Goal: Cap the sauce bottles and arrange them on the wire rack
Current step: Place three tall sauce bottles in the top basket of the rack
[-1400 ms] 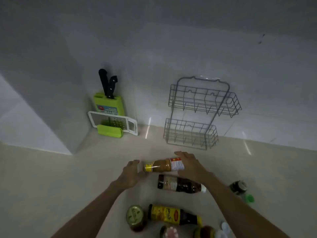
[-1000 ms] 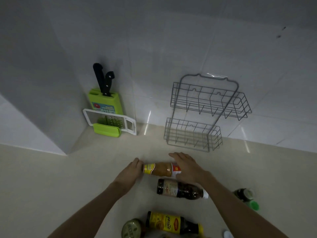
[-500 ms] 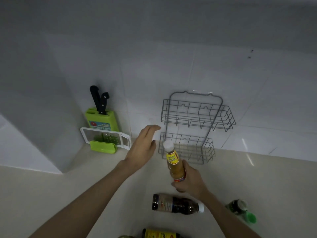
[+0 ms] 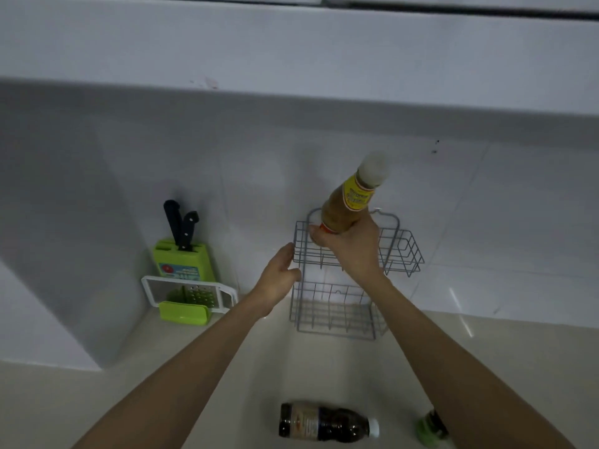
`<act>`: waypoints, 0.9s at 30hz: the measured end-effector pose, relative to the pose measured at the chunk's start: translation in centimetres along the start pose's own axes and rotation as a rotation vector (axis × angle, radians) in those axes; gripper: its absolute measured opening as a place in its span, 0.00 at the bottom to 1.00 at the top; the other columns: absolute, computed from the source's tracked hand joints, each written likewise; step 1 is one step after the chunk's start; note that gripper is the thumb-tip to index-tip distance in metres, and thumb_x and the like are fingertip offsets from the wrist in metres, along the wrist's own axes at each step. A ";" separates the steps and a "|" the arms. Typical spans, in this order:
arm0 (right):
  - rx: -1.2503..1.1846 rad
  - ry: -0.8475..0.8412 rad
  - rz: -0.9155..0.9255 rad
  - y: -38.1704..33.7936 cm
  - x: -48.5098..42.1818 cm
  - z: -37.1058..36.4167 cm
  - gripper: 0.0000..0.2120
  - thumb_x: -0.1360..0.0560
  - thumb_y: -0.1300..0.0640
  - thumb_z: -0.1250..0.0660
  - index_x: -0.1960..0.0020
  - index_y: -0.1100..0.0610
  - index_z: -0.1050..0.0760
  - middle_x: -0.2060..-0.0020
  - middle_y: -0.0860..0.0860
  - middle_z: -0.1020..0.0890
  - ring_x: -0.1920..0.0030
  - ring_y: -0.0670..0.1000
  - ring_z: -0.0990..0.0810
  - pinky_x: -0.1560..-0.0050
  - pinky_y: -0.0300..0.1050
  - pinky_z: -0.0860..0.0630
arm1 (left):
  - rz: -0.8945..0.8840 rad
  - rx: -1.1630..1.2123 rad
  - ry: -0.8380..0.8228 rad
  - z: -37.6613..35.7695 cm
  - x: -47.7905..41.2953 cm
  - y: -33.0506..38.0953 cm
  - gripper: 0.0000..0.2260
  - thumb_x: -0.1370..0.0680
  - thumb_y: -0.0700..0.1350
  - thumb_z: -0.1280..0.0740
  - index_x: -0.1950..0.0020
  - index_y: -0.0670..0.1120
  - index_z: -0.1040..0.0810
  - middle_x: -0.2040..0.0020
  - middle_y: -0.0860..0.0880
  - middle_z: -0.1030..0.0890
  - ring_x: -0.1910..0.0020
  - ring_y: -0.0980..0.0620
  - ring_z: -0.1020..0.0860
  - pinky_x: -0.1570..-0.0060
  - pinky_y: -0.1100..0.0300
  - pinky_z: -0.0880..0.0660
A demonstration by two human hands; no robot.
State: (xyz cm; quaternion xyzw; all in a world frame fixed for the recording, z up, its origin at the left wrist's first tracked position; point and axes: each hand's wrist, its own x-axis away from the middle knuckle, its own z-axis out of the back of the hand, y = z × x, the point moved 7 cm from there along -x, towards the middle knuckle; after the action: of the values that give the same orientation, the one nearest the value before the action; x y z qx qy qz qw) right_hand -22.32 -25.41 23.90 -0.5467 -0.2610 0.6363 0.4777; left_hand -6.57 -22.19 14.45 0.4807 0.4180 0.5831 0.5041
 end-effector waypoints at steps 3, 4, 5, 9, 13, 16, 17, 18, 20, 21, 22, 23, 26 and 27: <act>0.068 -0.045 -0.027 1.0 -1.4 -2.1 0.32 0.44 0.46 0.19 0.45 0.55 0.26 0.55 0.46 0.18 0.56 0.46 0.19 0.53 0.42 0.21 | 0.015 0.024 0.002 0.2 -0.1 -0.3 0.35 0.27 0.27 0.41 0.22 0.45 0.45 0.22 0.47 0.41 0.24 0.50 0.41 0.24 0.54 0.44; 0.086 -0.054 -0.031 1.4 -1.7 -2.6 0.34 0.44 0.46 0.18 0.43 0.55 0.27 0.54 0.46 0.18 0.54 0.46 0.19 0.52 0.42 0.21 | 0.012 0.023 -0.008 0.1 -0.1 -0.4 0.35 0.27 0.27 0.42 0.22 0.45 0.45 0.22 0.47 0.42 0.23 0.50 0.41 0.24 0.53 0.44; 0.097 -0.061 -0.031 1.8 -1.8 -3.1 0.36 0.44 0.45 0.18 0.42 0.55 0.27 0.52 0.46 0.18 0.53 0.47 0.19 0.51 0.42 0.22 | 0.009 0.023 -0.024 0.1 -0.1 -0.4 0.35 0.27 0.26 0.43 0.22 0.45 0.46 0.21 0.48 0.42 0.23 0.51 0.42 0.23 0.52 0.45; 0.099 -0.102 -0.072 2.8 -2.1 -4.2 0.33 0.42 0.39 0.20 0.44 0.49 0.29 0.55 0.39 0.19 0.57 0.39 0.21 0.56 0.29 0.26 | 0.001 0.052 -0.104 0.1 -0.3 -0.5 0.37 0.28 0.24 0.47 0.21 0.45 0.47 0.21 0.48 0.43 0.23 0.51 0.44 0.24 0.54 0.47; 0.121 -0.167 -0.089 3.2 -1.9 -4.7 0.28 0.37 0.37 0.24 0.43 0.46 0.30 0.59 0.35 0.24 0.61 0.33 0.26 0.65 0.20 0.32 | -0.011 0.083 -0.141 0.2 -0.2 -0.8 0.38 0.29 0.22 0.48 0.22 0.46 0.46 0.22 0.49 0.41 0.23 0.53 0.43 0.27 0.58 0.45; 0.147 -0.255 -0.095 3.6 -2.2 -5.2 0.31 0.35 0.37 0.25 0.38 0.49 0.30 0.53 0.41 0.22 0.55 0.41 0.24 0.60 0.24 0.33 | -0.021 0.082 -0.143 0.3 -0.6 -1.1 0.38 0.29 0.22 0.48 0.22 0.46 0.46 0.22 0.49 0.42 0.23 0.53 0.43 0.30 0.61 0.44; 0.160 -0.292 -0.094 3.6 -2.4 -5.5 0.33 0.35 0.37 0.25 0.37 0.50 0.30 0.51 0.44 0.22 0.53 0.43 0.24 0.59 0.27 0.32 | -0.019 0.075 -0.143 0.3 -0.8 -1.3 0.38 0.29 0.22 0.48 0.22 0.47 0.46 0.22 0.49 0.42 0.23 0.53 0.44 0.30 0.61 0.44; 0.178 -0.317 -0.086 3.5 -2.4 -5.9 0.34 0.36 0.36 0.25 0.37 0.51 0.30 0.50 0.45 0.21 0.53 0.43 0.24 0.57 0.29 0.31 | -0.016 0.065 -0.144 0.4 -0.9 -1.4 0.38 0.29 0.22 0.48 0.22 0.47 0.46 0.22 0.49 0.42 0.23 0.53 0.44 0.30 0.60 0.44; 0.216 -0.297 -0.054 3.5 -2.4 -6.3 0.35 0.36 0.36 0.26 0.37 0.52 0.31 0.51 0.46 0.20 0.54 0.44 0.24 0.55 0.35 0.30 | -0.015 0.040 -0.145 0.4 -1.2 -1.8 0.38 0.29 0.23 0.47 0.22 0.47 0.47 0.21 0.49 0.43 0.23 0.53 0.44 0.31 0.61 0.44; 0.231 -0.267 -0.041 3.5 -2.2 -6.3 0.34 0.36 0.35 0.26 0.38 0.52 0.31 0.53 0.46 0.21 0.56 0.44 0.24 0.55 0.37 0.29 | -0.017 0.024 -0.147 0.3 -1.2 -1.8 0.38 0.28 0.23 0.47 0.22 0.48 0.48 0.21 0.49 0.43 0.23 0.52 0.44 0.31 0.61 0.44; 0.241 -0.243 -0.036 3.6 -2.1 -6.3 0.34 0.36 0.35 0.26 0.38 0.52 0.31 0.54 0.45 0.21 0.56 0.45 0.24 0.55 0.37 0.29 | -0.021 0.009 -0.153 0.3 -1.3 -1.8 0.38 0.28 0.23 0.47 0.22 0.48 0.48 0.21 0.49 0.44 0.23 0.52 0.44 0.31 0.62 0.44; 0.248 -0.240 -0.040 3.7 -2.0 -6.2 0.33 0.35 0.36 0.26 0.39 0.53 0.32 0.54 0.46 0.21 0.56 0.45 0.24 0.55 0.38 0.29 | -0.025 -0.003 -0.162 0.2 -1.3 -1.8 0.38 0.28 0.23 0.46 0.21 0.48 0.49 0.21 0.49 0.44 0.23 0.52 0.44 0.31 0.61 0.45; 0.229 -0.325 -0.072 3.5 -1.5 -6.3 0.32 0.32 0.39 0.27 0.38 0.55 0.35 0.50 0.50 0.21 0.50 0.51 0.20 0.52 0.42 0.26 | -0.029 -0.053 -0.167 0.2 -1.2 -1.8 0.37 0.27 0.27 0.44 0.21 0.49 0.50 0.21 0.50 0.45 0.22 0.51 0.45 0.27 0.57 0.46; 0.207 -0.331 -0.057 3.2 -1.0 -6.1 0.33 0.31 0.39 0.28 0.36 0.56 0.36 0.46 0.51 0.22 0.44 0.53 0.21 0.48 0.43 0.26 | -0.030 -0.093 -0.151 0.4 -1.1 -2.0 0.36 0.25 0.29 0.43 0.21 0.50 0.50 0.21 0.50 0.45 0.22 0.50 0.44 0.25 0.55 0.45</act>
State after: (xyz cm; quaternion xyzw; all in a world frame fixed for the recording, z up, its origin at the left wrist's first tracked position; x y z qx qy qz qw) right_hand -17.69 -28.80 20.02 -0.3752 -0.2846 0.7269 0.4999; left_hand -5.80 -23.01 12.41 0.4930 0.3585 0.5563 0.5648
